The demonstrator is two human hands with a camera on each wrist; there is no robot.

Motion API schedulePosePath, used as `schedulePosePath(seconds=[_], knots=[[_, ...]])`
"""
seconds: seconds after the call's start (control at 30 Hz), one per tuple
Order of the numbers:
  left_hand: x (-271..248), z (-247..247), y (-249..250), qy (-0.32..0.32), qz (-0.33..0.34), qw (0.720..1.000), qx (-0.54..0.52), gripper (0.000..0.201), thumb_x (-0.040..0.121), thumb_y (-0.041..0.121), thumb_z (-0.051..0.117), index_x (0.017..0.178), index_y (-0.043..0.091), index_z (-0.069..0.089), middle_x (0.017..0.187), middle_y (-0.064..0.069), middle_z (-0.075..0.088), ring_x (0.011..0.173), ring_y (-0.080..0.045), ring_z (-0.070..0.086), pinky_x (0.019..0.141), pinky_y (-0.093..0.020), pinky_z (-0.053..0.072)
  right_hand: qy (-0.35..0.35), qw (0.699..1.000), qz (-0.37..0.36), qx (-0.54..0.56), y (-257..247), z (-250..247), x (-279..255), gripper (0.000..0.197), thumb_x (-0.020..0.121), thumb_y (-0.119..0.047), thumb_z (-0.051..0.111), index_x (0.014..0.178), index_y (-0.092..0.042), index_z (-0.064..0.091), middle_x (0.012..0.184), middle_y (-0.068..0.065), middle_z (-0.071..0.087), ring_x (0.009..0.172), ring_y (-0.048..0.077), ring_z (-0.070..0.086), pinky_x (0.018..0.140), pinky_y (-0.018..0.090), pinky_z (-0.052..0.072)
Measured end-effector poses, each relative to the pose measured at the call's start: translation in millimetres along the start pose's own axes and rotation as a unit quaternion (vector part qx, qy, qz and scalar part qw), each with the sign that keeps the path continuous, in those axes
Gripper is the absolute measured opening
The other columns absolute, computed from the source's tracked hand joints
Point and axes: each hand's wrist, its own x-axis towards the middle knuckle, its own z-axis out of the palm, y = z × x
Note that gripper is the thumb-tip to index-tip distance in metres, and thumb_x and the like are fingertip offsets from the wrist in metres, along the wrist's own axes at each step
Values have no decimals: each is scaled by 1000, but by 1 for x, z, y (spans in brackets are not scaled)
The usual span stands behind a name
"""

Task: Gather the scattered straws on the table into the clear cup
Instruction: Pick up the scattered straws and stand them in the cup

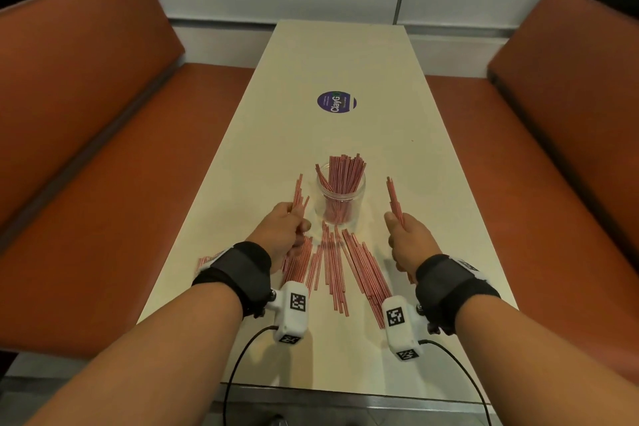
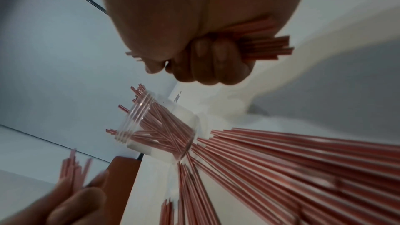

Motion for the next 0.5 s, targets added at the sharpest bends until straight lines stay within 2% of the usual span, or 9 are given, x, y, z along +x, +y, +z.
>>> schedulePosePath(seconds=[0.07, 0.17, 0.2, 0.3, 0.4, 0.5], knots=[[2, 6, 16, -24, 37, 999, -16, 21, 102, 23, 38, 109, 10, 53, 68, 2, 41, 55, -10, 33, 53, -28, 32, -6, 998, -8, 57, -7, -2, 1, 35, 100, -39, 36, 99, -8, 52, 68, 3, 43, 57, 16, 41, 57, 34, 43], [12, 21, 56, -80, 104, 989, -67, 21, 101, 28, 39, 93, 17, 54, 70, 1, 44, 60, -14, 43, 66, -37, 43, -13, 991, -40, 125, -22, -5, 6, 24, 102, -29, 35, 88, -13, 47, 67, 3, 41, 53, 15, 38, 53, 33, 41], [17, 29, 71, -87, 125, 985, -85, 21, 101, 30, 39, 90, 18, 53, 70, 2, 45, 60, -14, 44, 67, -37, 44, -11, 989, -47, 139, -26, -6, 9, 24, 102, -28, 34, 87, -13, 46, 66, 2, 40, 52, 14, 36, 51, 32, 38], [35, 53, 110, -61, 171, 977, -112, 20, 103, 28, 36, 91, 19, 50, 68, 3, 38, 59, -11, 37, 60, -28, 39, 2, 988, -60, 140, -37, -9, 16, 26, 101, -32, 35, 87, -13, 46, 65, 0, 38, 51, 13, 32, 48, 29, 32], [52, 70, 111, -31, 179, 983, -40, 21, 103, 23, 33, 87, 19, 46, 69, 2, 39, 61, -12, 37, 61, -26, 37, 14, 989, -66, 131, -40, -10, 19, 36, 98, -46, 38, 86, -12, 46, 62, -1, 37, 50, 13, 31, 46, 28, 32], [65, 75, 90, -17, 166, 984, 63, 20, 101, 16, 36, 86, 18, 49, 72, -1, 48, 67, -15, 48, 69, -28, 45, 23, 990, -62, 126, -38, -11, 19, 42, 97, -50, 35, 81, -13, 46, 60, -1, 37, 49, 13, 31, 46, 28, 32]])
